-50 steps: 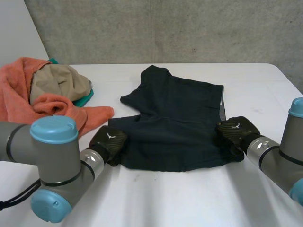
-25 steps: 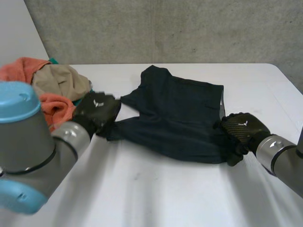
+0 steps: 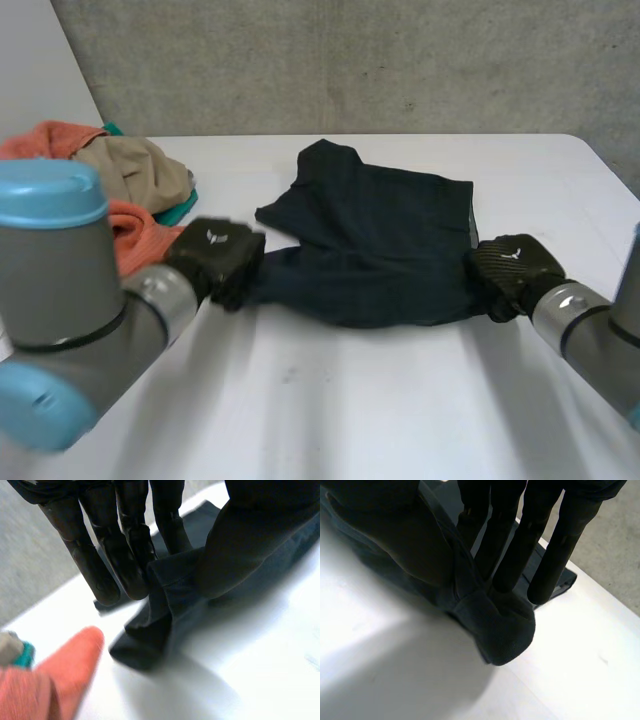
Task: Fold the laundry.
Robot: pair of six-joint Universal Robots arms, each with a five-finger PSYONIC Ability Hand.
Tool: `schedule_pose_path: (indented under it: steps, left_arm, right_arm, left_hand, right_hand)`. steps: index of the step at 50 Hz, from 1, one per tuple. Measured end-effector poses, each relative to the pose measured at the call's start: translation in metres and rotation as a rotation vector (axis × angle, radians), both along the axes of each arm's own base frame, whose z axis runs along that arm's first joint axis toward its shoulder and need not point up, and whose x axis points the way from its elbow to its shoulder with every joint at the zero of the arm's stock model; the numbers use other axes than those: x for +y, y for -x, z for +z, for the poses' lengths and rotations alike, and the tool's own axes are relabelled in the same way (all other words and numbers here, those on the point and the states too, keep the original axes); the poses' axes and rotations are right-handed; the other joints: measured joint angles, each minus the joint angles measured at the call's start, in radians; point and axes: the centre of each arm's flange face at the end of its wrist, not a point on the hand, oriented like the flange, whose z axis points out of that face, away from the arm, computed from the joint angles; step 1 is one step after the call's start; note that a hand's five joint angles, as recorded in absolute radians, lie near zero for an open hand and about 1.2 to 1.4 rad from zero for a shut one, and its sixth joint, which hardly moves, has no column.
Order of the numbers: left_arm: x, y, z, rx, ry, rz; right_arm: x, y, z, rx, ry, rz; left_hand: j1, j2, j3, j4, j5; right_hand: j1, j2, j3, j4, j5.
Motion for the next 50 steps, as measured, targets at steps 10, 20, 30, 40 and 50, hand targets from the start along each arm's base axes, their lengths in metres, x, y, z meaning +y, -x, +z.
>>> schedule_pose_path:
  steps: [10, 20, 30, 40, 50]
  left_arm:
    - [0.091, -0.036, 0.019, -0.124, -0.141, -0.088]
    - [0.138, -0.034, 0.037, -0.124, -0.096, -0.223]
    - [0.040, 0.025, 0.028, -0.015, 0.154, -0.159]
    - [-0.097, 0.098, 0.001, 0.035, 0.589, -0.095]
    - [-0.165, 0.134, -0.040, 0.072, 0.783, -0.049]
  right_arm:
    - [0.065, 0.018, 0.038, 0.311, -0.129, 0.163]
    - [0.097, 0.029, 0.062, 0.391, -0.237, 0.239]
    - [0.022, 0.027, 0.052, 0.246, -0.114, 0.088]
    - [-0.076, 0.010, 0.031, 0.119, 0.087, -0.049]
    - [-0.147, -0.013, -0.007, 0.107, 0.333, -0.140]
  left_hand:
    - [0.000, 0.000, 0.000, 0.000, 0.000]
    - [0.000, 0.000, 0.000, 0.000, 0.000]
    - [0.000, 0.003, 0.005, 0.000, 0.000]
    - [0.000, 0.003, 0.005, 0.001, 0.000]
    - [0.000, 0.003, 0.005, 0.001, 0.000]
  right_hand:
    - [0.000, 0.000, 0.000, 0.000, 0.001]
    - [0.000, 0.000, 0.000, 0.000, 0.004]
    - [0.014, 0.000, 0.000, 0.000, 0.007]
    - [0.014, 0.000, 0.001, 0.001, 0.009]
    - [-0.031, -0.081, -0.084, -0.088, -0.073]
